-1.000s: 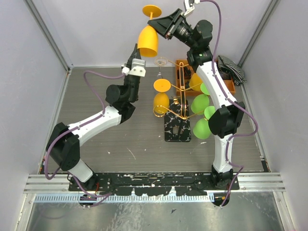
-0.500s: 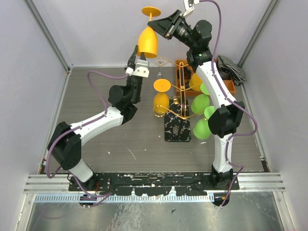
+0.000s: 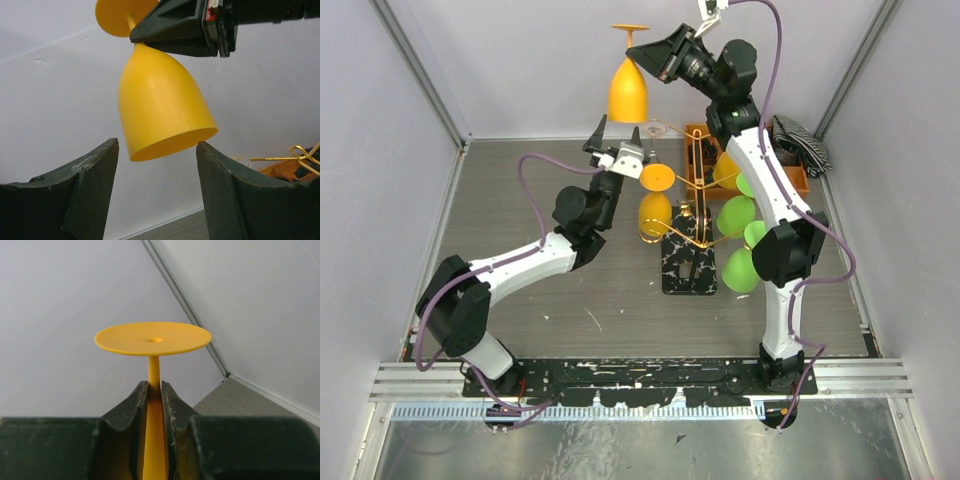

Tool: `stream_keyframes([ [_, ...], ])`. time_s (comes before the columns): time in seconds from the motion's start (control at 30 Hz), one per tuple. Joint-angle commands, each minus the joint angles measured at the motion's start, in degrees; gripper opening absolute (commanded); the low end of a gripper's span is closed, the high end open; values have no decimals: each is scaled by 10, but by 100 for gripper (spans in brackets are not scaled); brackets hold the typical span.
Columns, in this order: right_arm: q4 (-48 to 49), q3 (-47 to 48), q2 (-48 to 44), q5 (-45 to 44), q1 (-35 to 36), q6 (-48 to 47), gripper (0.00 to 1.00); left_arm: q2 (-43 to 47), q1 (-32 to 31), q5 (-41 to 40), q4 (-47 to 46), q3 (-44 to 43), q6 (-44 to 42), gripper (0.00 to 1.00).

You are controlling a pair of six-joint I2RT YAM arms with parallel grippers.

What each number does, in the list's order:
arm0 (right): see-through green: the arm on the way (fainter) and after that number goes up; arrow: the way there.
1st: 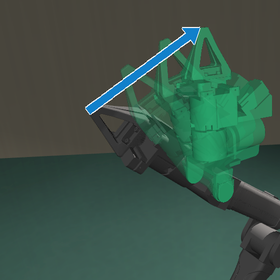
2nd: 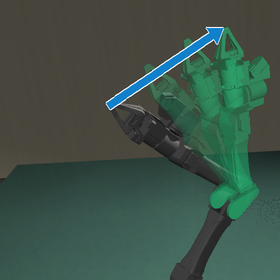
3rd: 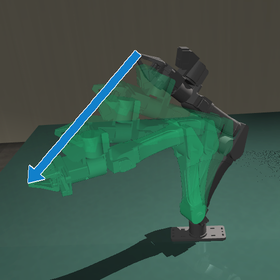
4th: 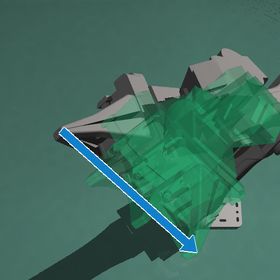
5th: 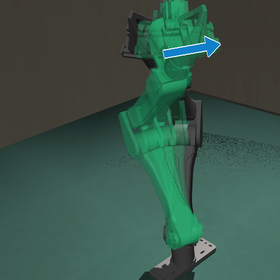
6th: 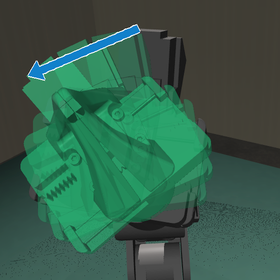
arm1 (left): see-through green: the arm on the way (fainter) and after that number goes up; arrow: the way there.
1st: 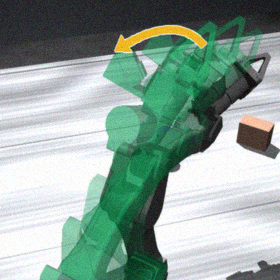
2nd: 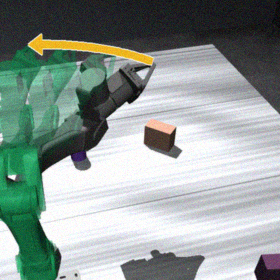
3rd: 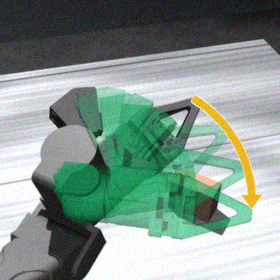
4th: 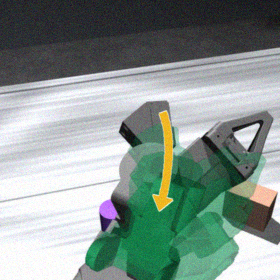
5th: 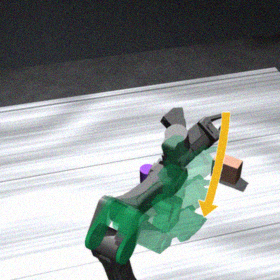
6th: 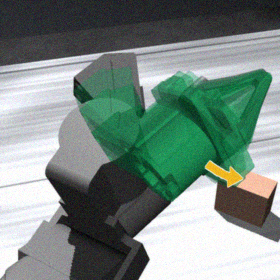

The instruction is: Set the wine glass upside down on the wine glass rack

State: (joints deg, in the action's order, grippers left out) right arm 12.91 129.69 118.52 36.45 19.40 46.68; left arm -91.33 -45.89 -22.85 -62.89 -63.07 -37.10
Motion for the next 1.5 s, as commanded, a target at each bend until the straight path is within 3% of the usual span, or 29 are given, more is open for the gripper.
stream_keyframes([
  [0.0,10,26,-73,-28,2,-74,1,31,-4,-8,-7,16,-4,73],
  [0.37,-30,5,-105,-41,2,-121,1,72,-4,-45,31,24,14,78],
  [0.47,-68,-7,-129,-59,2,-159,1,95,13,-70,126,-15,70,78],
  [0.63,-111,-101,-213,-136,17,-269,1,122,96,-52,323,-91,254,77],
  [0.8,-151,-182,-293,-218,55,-359,1,104,145,-9,397,-137,293,78],
  [1.0,-186,-296,-397,-254,104,-429,1,86,174,9,421,-155,322,78],
  [1.2,-236,-419,-507,-249,117,-408,1,80,184,15,423,-153,324,78],
  [1.33,-217,-506,-579,-230,120,-404,1,72,187,16,423,-151,329,77],
  [1.47,-216,-528,-614,-195,121,-411,1,65,187,15,419,-148,333,77],
])
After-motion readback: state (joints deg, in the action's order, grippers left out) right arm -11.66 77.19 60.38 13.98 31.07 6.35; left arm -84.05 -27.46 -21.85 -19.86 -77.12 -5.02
